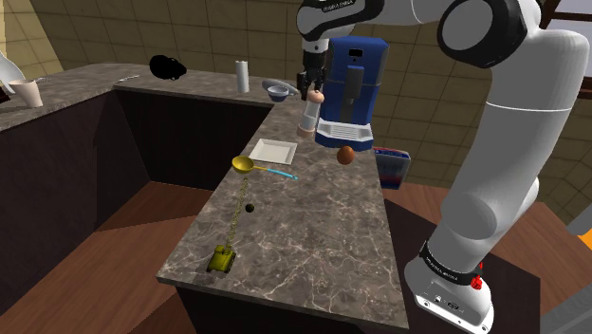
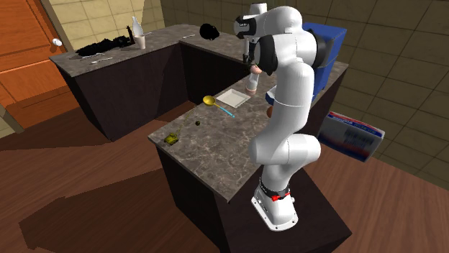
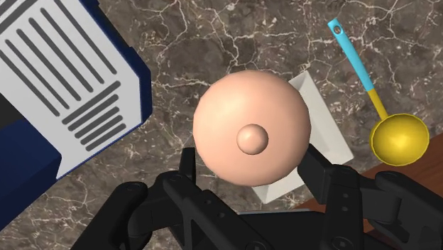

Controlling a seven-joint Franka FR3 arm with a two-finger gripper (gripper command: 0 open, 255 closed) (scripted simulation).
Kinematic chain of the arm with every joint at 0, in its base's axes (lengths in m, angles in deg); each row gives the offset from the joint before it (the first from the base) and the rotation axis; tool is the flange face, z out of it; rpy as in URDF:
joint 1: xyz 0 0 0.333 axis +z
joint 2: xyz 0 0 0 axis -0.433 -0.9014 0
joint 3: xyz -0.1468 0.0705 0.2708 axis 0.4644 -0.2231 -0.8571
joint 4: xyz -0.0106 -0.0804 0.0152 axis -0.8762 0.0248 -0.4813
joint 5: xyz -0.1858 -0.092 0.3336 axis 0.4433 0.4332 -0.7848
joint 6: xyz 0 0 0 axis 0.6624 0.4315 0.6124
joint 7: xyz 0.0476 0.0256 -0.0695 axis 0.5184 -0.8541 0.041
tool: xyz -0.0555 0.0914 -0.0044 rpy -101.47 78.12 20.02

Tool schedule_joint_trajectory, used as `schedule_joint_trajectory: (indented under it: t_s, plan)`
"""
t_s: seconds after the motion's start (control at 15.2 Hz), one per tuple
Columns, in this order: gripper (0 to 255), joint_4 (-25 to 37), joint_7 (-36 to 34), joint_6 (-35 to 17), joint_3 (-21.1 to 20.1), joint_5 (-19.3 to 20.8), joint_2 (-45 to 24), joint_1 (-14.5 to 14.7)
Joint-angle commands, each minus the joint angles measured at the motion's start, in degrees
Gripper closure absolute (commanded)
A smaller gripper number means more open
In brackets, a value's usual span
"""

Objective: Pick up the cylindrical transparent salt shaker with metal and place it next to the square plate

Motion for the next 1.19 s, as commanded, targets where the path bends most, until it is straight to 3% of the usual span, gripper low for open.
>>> schedule_joint_trajectory:
  t_s: [0.0, 1.12]
  plan:
    - [255, -1.5, -0.1, -1.5, 0.0, 0.0, 0.0, 0.0]
    - [255, -10.9, -0.8, -13.7, 0.1, 0.5, -2.8, -0.1]
